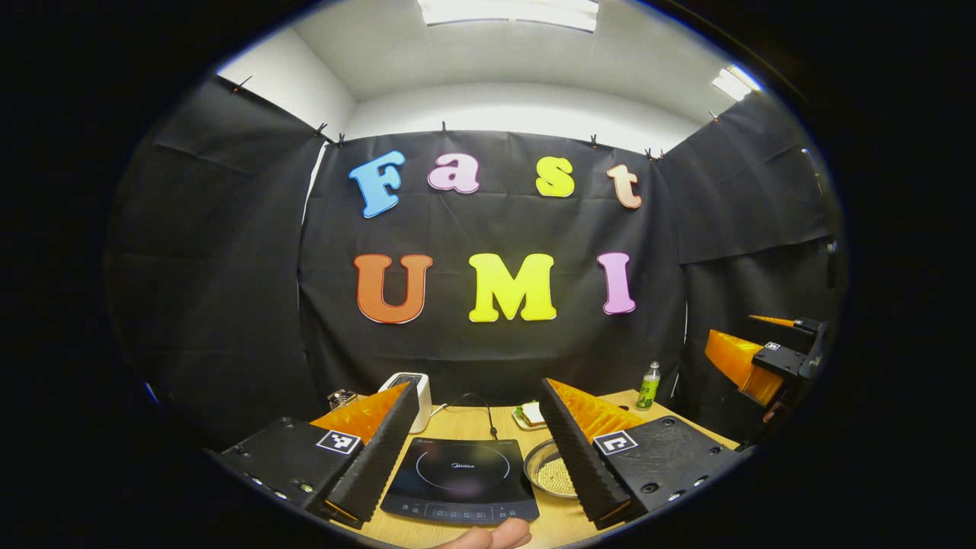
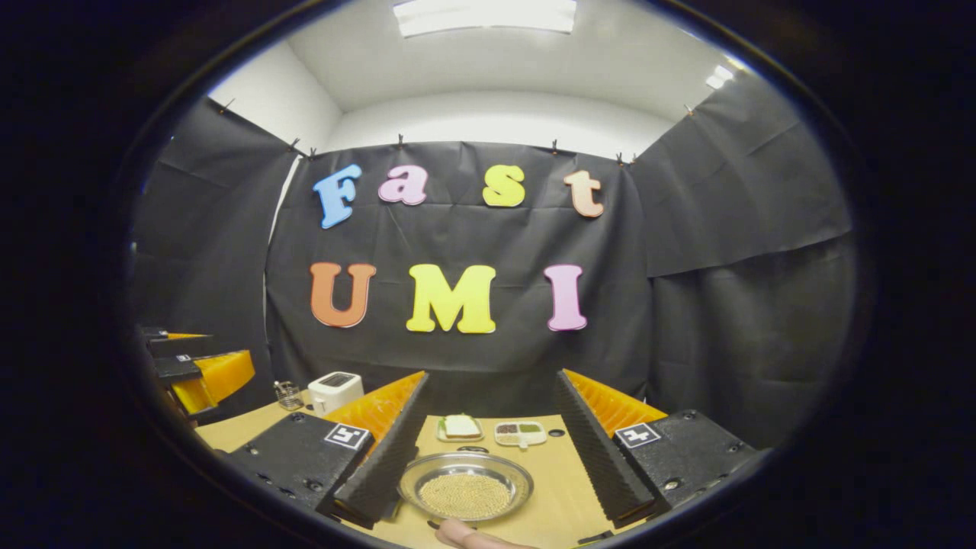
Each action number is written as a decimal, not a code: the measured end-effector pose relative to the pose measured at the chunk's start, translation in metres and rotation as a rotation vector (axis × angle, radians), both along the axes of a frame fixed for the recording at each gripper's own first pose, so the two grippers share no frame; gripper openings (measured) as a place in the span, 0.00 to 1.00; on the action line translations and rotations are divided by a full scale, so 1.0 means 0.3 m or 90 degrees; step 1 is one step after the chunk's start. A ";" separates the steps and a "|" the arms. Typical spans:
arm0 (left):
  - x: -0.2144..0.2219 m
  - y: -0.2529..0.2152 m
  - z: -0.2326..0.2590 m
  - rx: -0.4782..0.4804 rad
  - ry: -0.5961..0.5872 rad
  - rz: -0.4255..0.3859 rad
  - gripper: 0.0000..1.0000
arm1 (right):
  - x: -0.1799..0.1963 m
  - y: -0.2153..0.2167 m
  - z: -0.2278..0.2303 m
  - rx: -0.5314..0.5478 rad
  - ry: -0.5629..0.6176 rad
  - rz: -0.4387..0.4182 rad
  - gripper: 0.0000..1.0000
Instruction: First push the handle of the pot to place it horizontally, then grasp the pot with both hands and set it on the induction cooktop.
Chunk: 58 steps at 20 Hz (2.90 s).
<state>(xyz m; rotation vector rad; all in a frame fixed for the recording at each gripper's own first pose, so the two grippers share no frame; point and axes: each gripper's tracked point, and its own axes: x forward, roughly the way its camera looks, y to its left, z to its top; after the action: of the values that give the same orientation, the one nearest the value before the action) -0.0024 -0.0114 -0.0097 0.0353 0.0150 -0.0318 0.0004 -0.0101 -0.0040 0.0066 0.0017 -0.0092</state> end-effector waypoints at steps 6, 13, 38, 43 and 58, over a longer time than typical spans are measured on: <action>-0.003 -0.012 -0.005 -0.002 -0.004 -0.006 0.95 | 0.023 0.003 -0.032 0.009 0.015 0.005 0.99; -0.018 -0.018 -0.014 0.006 -0.010 -0.014 0.95 | 0.082 0.024 -0.138 0.006 0.061 0.014 0.99; -0.015 0.078 -0.082 0.003 -0.010 0.012 0.95 | 0.149 0.383 -0.896 0.045 0.462 0.194 0.04; -0.020 0.116 -0.074 0.002 -0.023 0.021 0.95 | 0.120 0.418 -1.007 0.050 0.505 0.194 0.04; -0.033 0.006 -0.100 -0.008 -0.010 -0.027 0.95 | 0.003 0.394 -1.284 0.091 0.637 0.205 0.04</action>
<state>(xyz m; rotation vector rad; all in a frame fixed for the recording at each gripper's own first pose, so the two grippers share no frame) -0.0123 -0.0095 -0.0398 0.0228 -0.0021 -0.0747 0.0014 0.1082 -0.3893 0.1448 1.0042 0.3106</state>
